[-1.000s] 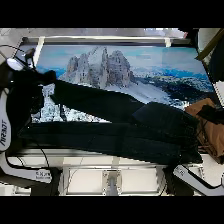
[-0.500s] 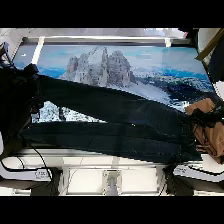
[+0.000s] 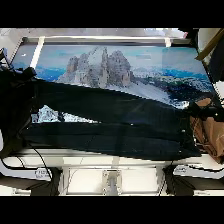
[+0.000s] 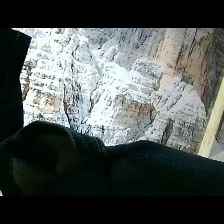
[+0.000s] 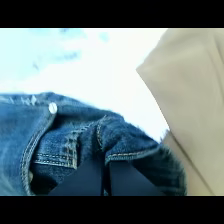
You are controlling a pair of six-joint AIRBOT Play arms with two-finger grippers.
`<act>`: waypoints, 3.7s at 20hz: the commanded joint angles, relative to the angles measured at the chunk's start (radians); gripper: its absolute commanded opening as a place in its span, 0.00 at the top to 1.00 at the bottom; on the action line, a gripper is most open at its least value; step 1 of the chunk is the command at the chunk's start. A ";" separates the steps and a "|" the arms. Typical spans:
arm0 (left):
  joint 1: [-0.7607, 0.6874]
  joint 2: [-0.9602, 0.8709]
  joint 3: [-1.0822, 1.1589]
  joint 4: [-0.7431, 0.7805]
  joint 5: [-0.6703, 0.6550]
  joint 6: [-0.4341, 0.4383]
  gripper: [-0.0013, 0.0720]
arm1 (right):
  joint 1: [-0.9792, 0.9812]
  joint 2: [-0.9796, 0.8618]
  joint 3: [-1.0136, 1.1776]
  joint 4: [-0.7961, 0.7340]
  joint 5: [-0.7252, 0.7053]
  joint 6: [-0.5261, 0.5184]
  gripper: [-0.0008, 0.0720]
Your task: Fold the clothes and pants, and hang the long-sleeved shirts on hangers.
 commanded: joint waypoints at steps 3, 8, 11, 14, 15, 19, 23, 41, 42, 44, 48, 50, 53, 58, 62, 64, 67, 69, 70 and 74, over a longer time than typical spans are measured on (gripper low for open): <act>0.046 0.000 0.054 0.005 0.005 -0.022 0.97 | 0.064 -0.005 0.119 0.044 -0.221 0.067 0.94; 0.051 -0.099 0.058 0.053 0.104 -0.079 0.97 | 0.110 -0.084 0.161 0.044 -0.264 0.120 0.94; 0.028 -0.193 0.089 0.032 0.249 -0.095 0.97 | 0.160 -0.156 0.161 0.045 -0.336 0.186 0.94; -0.019 -0.262 0.124 -0.026 0.441 -0.094 0.97 | 0.220 -0.203 0.161 0.045 -0.430 0.204 0.94; -0.034 -0.277 0.129 -0.051 0.496 -0.092 0.97 | 0.239 -0.213 0.161 0.045 -0.462 0.225 0.94; -0.087 -0.289 0.142 -0.094 0.566 0.074 0.09 | 0.277 -0.222 0.168 0.048 -0.516 0.285 0.73; -0.056 -0.226 0.174 0.038 0.422 0.098 0.11 | 0.249 -0.182 0.196 0.014 -0.384 0.283 0.48; -0.083 -0.432 0.174 0.078 0.237 0.222 0.97 | 0.277 -0.118 0.193 -0.070 -0.207 0.266 0.48; -0.083 -0.414 0.180 0.078 0.236 0.222 0.97 | 0.277 -0.118 0.193 -0.070 -0.187 0.266 0.48; -0.079 -0.348 0.212 0.078 0.236 0.221 0.97 | 0.277 -0.117 0.193 -0.071 -0.150 0.266 0.49; -0.068 -0.182 0.288 0.079 0.269 0.127 0.97 | 0.277 -0.118 0.193 -0.067 -0.140 0.266 0.49; -0.068 -0.180 0.309 0.080 0.303 0.121 0.97 | 0.277 -0.118 0.193 -0.062 -0.145 0.266 0.49; -0.068 -0.273 0.309 0.079 0.391 0.076 0.97 | 0.290 -0.118 0.193 -0.064 -0.147 0.265 0.49; -0.069 -0.478 0.311 0.068 0.672 -0.054 0.97 | 0.345 -0.119 0.193 -0.069 -0.173 0.223 0.49; -0.058 -0.487 0.312 0.045 0.678 -0.053 0.13 | 0.356 -0.116 0.193 -0.095 -0.238 0.218 0.49; -0.033 -0.412 0.313 0.048 0.597 -0.052 0.13 | 0.329 -0.109 0.193 -0.098 -0.211 0.220 0.49; 0.023 -0.261 0.310 0.087 0.245 0.052 0.21 | 0.288 -0.065 0.154 -0.148 -0.119 0.220 0.49; 0.063 -0.178 0.278 0.097 0.001 0.053 0.34 | 0.264 0.002 0.072 -0.177 -0.127 0.220 0.49; 0.074 -0.138 0.232 0.096 -0.071 0.052 0.34 | 0.250 0.043 0.016 -0.174 -0.150 0.220 0.48; 0.067 0.083 -0.222 -0.001 0.056 0.041 0.34 | 0.235 0.190 -0.133 -0.163 -0.180 0.212 0.48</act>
